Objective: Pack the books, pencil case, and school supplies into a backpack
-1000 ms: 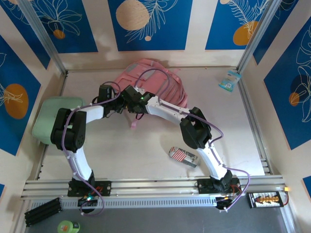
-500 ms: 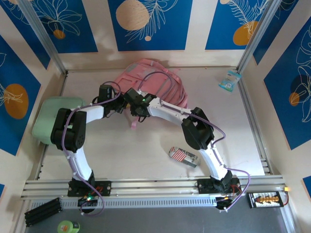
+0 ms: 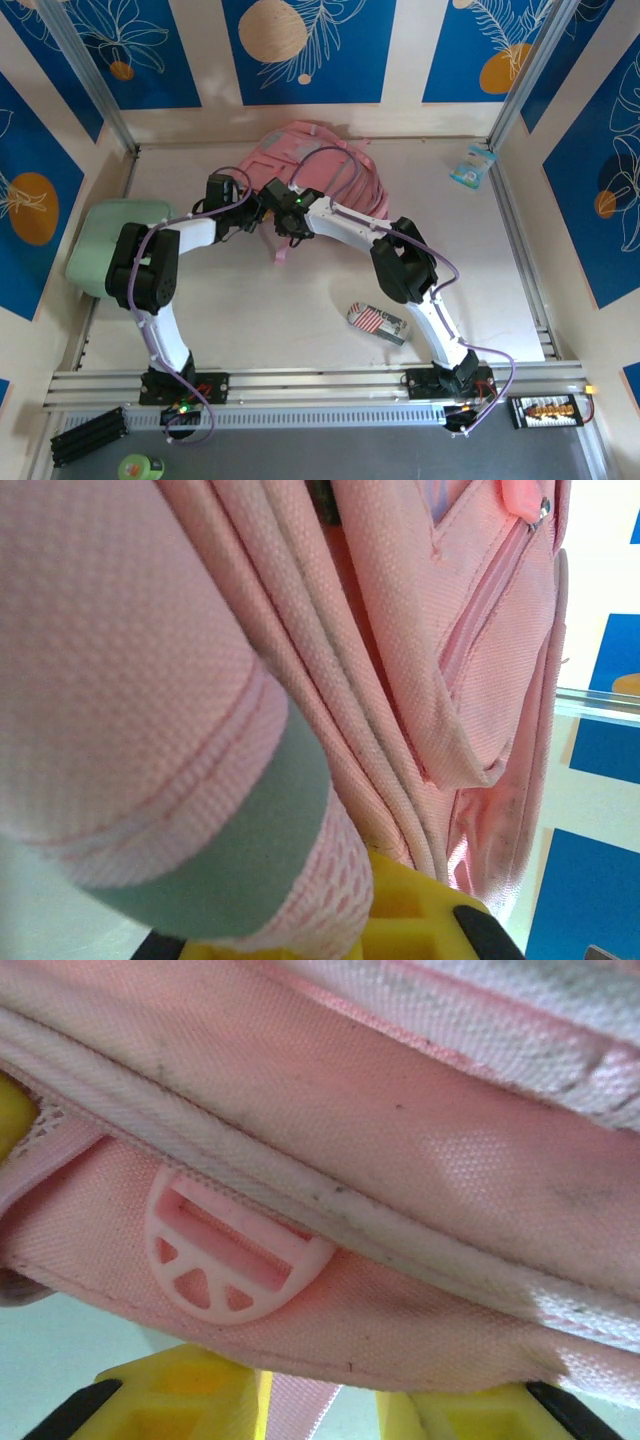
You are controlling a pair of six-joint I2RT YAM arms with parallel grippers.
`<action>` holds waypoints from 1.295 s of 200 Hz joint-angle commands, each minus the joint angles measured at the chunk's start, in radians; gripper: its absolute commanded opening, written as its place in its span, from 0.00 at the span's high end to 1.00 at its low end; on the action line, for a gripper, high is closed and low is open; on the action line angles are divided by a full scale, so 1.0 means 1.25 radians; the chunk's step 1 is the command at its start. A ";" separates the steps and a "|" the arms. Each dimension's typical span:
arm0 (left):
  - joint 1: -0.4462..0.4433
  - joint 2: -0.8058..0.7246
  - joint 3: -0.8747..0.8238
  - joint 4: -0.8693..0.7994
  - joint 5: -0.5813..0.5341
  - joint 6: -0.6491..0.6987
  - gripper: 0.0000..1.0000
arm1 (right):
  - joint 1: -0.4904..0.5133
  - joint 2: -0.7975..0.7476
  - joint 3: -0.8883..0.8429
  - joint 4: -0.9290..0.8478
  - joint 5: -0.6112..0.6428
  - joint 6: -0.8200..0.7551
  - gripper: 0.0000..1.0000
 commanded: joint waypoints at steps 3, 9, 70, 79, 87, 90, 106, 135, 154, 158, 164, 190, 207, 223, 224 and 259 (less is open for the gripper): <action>-0.017 -0.024 0.018 0.101 0.066 -0.001 1.00 | -0.009 0.017 0.022 -0.002 0.038 0.017 0.68; -0.016 -0.023 0.019 0.101 0.068 -0.001 1.00 | -0.010 0.016 0.022 0.002 0.045 0.015 0.68; -0.016 -0.016 0.029 0.101 0.075 -0.005 1.00 | 0.007 -0.067 -0.047 0.125 0.009 -0.050 0.67; -0.016 -0.013 0.030 0.104 0.078 -0.009 1.00 | 0.008 -0.087 -0.069 0.137 -0.005 -0.034 0.67; -0.016 -0.011 0.031 0.106 0.082 -0.011 1.00 | 0.009 -0.104 -0.092 0.147 -0.018 -0.017 0.66; -0.016 -0.010 0.032 0.106 0.083 -0.011 1.00 | 0.009 -0.109 -0.101 0.153 -0.025 -0.009 0.66; -0.016 -0.006 0.037 0.105 0.088 -0.013 1.00 | 0.016 -0.126 -0.133 0.174 -0.051 0.020 0.66; -0.016 -0.004 0.038 0.110 0.092 -0.022 1.00 | 0.025 -0.109 -0.128 0.174 -0.050 0.034 0.65; -0.016 -0.006 0.037 0.113 0.094 -0.025 1.00 | 0.024 -0.085 -0.097 0.144 -0.016 0.038 0.63; -0.016 -0.007 0.037 0.112 0.094 -0.025 1.00 | 0.024 -0.079 -0.089 0.138 -0.004 0.038 0.63; -0.016 -0.010 0.037 0.112 0.094 -0.025 1.00 | 0.023 -0.068 -0.076 0.130 0.013 0.034 0.63; -0.016 -0.014 0.037 0.105 0.097 -0.024 1.00 | 0.024 -0.016 -0.016 0.084 0.102 0.029 0.67; -0.016 -0.016 0.036 0.101 0.100 -0.024 1.00 | 0.023 0.008 0.010 0.077 0.136 0.019 0.69; -0.017 -0.017 0.036 0.099 0.102 -0.022 1.00 | 0.023 0.028 0.044 0.050 0.161 0.021 0.71; -0.016 -0.017 0.036 0.099 0.101 -0.022 1.00 | 0.022 0.030 0.046 0.048 0.163 0.022 0.71; -0.016 -0.017 0.046 0.090 0.107 -0.022 1.00 | 0.021 0.041 0.063 0.017 0.232 0.050 0.79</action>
